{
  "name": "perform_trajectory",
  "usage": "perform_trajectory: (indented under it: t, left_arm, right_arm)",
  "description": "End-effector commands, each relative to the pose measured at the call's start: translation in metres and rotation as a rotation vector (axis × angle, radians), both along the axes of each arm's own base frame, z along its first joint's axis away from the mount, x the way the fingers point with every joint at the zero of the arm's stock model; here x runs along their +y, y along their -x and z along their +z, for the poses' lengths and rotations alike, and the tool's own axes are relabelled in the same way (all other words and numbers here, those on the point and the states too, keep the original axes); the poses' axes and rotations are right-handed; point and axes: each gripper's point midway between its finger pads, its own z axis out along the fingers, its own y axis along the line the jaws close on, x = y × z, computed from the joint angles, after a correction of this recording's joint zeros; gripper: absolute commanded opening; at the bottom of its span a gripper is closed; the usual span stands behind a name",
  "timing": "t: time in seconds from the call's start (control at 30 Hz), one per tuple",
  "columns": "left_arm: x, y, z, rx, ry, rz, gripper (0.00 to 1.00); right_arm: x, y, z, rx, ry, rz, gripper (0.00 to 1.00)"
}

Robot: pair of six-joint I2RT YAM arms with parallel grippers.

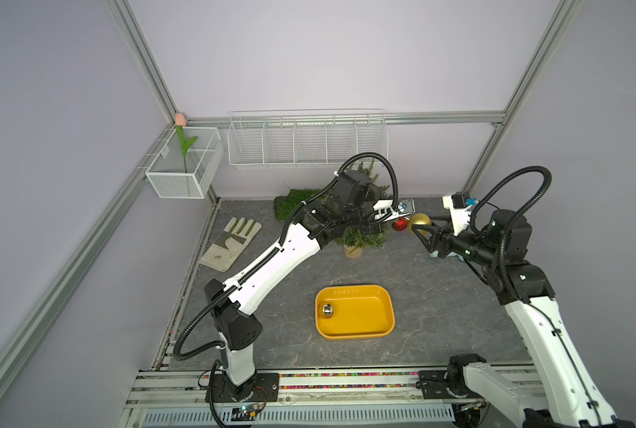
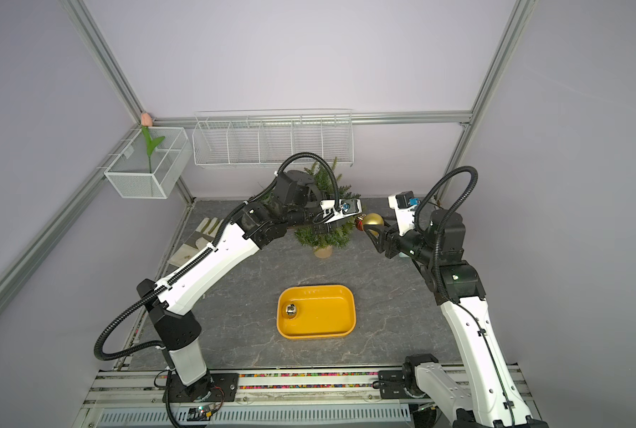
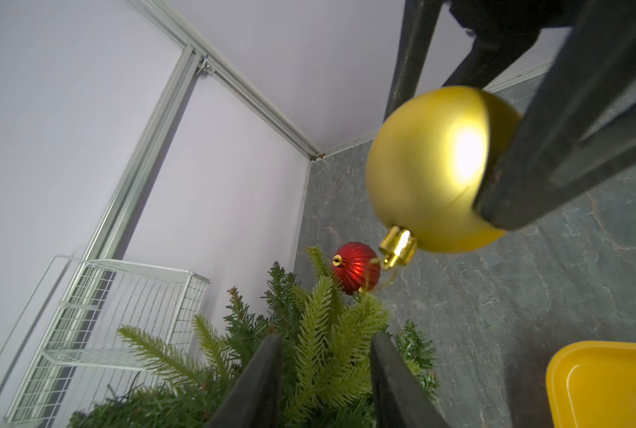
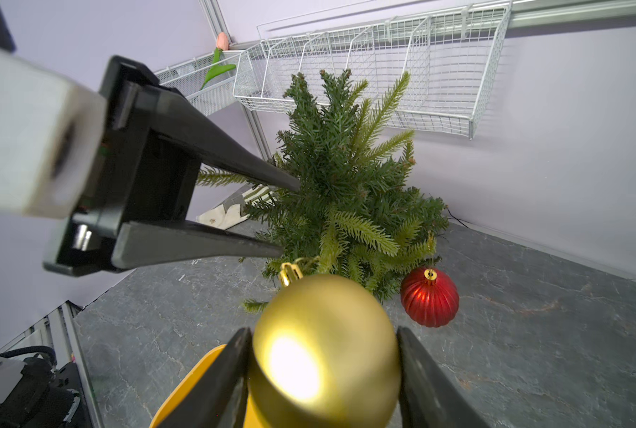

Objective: Decorate the small christmas tree with ornaments
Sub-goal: Hang an ornament on the christmas tree.

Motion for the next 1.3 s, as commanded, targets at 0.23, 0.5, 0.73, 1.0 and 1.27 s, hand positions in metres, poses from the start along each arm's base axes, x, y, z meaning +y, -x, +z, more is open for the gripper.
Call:
perform_trajectory:
  t: [0.23,0.5,0.73,1.0,1.27]
  left_arm:
    - [-0.013,0.002,-0.004,0.057,0.038,-0.054,0.43]
    - [-0.016,0.016,-0.004,0.101,0.045,-0.137,0.41]
    - [-0.014,0.023,-0.005,0.138,0.045,-0.165,0.41]
    - [-0.012,0.031,-0.019,0.194,-0.021,-0.202,0.44]
    - [-0.018,0.029,-0.002,0.212,0.048,-0.194,0.47]
  right_arm:
    - [0.008,0.014,0.031,-0.096,-0.042,0.073,0.38]
    - [0.009,0.014,0.034,-0.105,-0.045,0.075,0.38]
    - [0.008,0.014,0.034,-0.107,-0.043,0.072,0.39]
    - [0.006,0.016,0.037,-0.123,-0.035,0.057,0.38]
    - [0.008,0.018,0.033,-0.108,-0.037,0.075,0.38]
